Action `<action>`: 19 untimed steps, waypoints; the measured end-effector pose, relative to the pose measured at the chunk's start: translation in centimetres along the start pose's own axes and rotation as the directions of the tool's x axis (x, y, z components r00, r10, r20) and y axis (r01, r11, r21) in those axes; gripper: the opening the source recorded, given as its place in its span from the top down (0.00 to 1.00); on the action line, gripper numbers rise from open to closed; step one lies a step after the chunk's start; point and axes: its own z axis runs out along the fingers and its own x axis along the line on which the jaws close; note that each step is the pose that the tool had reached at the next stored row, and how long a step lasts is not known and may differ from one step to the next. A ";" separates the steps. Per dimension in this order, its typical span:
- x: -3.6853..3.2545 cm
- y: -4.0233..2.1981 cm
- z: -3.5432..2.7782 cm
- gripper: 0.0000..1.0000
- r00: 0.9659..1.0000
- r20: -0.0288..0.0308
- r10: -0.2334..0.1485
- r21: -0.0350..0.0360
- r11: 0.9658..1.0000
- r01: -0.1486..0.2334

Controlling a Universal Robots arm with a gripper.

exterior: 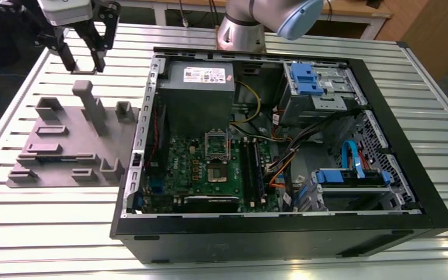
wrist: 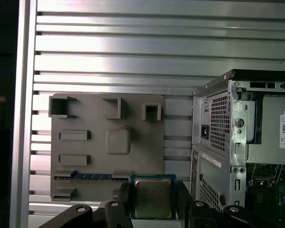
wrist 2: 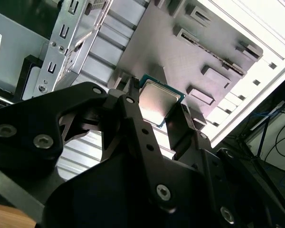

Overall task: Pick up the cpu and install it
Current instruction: 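Pick up the cpu and move it towards the insertion slot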

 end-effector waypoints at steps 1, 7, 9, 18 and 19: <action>-0.01 0.00 0.00 0.53 1.000 0.000 0.000 0.000 1.000 0.000; -0.53 -0.01 -0.01 0.53 1.000 0.000 0.000 0.000 1.000 0.000; -0.77 -0.01 -0.01 0.53 1.000 0.000 0.000 0.000 1.000 0.000; -1.90 -0.03 -0.03 0.53 1.000 0.000 0.000 0.000 1.000 0.000; -2.06 -0.04 -0.03 0.53 1.000 0.000 0.000 0.000 1.000 0.000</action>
